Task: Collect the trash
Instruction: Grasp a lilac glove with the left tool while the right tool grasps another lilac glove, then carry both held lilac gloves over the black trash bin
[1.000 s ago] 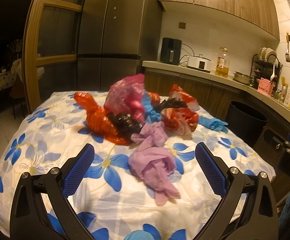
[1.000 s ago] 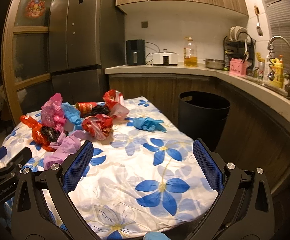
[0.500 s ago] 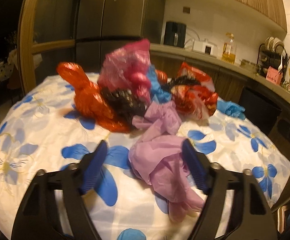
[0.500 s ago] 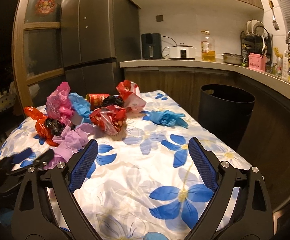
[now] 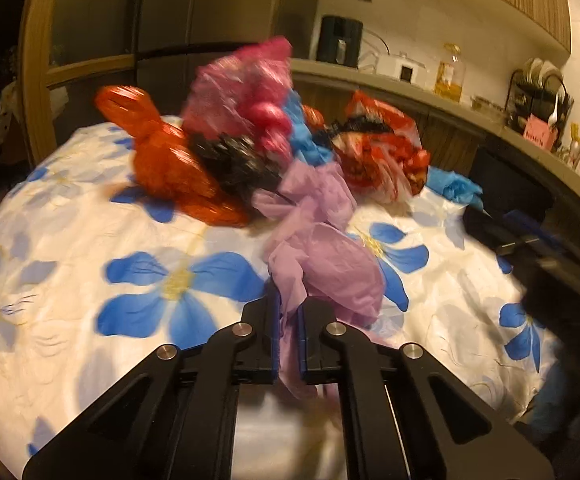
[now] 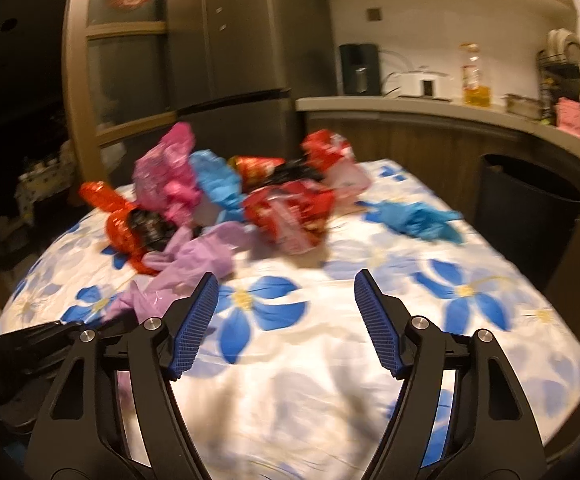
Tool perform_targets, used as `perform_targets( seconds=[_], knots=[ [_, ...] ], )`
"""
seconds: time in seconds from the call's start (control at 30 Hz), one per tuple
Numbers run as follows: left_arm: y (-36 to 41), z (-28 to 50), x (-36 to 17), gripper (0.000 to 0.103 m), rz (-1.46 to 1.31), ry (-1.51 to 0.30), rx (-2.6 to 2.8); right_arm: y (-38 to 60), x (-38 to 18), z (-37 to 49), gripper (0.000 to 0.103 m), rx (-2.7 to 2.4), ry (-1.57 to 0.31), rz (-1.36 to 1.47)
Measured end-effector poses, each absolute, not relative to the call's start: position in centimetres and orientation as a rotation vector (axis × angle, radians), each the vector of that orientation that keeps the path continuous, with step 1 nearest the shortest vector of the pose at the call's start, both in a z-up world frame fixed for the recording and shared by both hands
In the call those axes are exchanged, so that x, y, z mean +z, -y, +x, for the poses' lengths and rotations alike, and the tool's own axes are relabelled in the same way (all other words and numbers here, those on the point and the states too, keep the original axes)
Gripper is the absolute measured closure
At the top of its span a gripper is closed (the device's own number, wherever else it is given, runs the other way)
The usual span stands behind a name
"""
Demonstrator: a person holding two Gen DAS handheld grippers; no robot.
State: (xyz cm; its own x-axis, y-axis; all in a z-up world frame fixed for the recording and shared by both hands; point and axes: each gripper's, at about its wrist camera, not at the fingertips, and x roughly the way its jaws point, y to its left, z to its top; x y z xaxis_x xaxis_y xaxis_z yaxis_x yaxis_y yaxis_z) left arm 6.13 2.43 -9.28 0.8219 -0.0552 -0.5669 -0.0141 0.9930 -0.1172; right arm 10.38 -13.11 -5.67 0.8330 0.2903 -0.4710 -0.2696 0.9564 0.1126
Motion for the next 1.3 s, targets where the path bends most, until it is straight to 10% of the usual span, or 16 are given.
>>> perform_targets(
  seconds=[0.5, 0.77, 1.3],
  knots=[
    [-7.3, 5.0, -6.7, 0.098, -0.178, -0.523, 0.138, 5.9, -8.2, 16.8, 0.047, 0.395, -0.625, 0.035],
    [-6.8, 5.4, -6.3, 0.098, -0.153, -0.526, 0.141, 5.2, -9.2, 17.9, 0.092, 0.436, -0.682, 0.025],
    [-1.0, 7.3, -2.2, 0.098, -0.111, -0.457, 0.058, 14.4, -2.8, 12.4, 0.096, 0.351, -0.517, 0.048]
  ],
)
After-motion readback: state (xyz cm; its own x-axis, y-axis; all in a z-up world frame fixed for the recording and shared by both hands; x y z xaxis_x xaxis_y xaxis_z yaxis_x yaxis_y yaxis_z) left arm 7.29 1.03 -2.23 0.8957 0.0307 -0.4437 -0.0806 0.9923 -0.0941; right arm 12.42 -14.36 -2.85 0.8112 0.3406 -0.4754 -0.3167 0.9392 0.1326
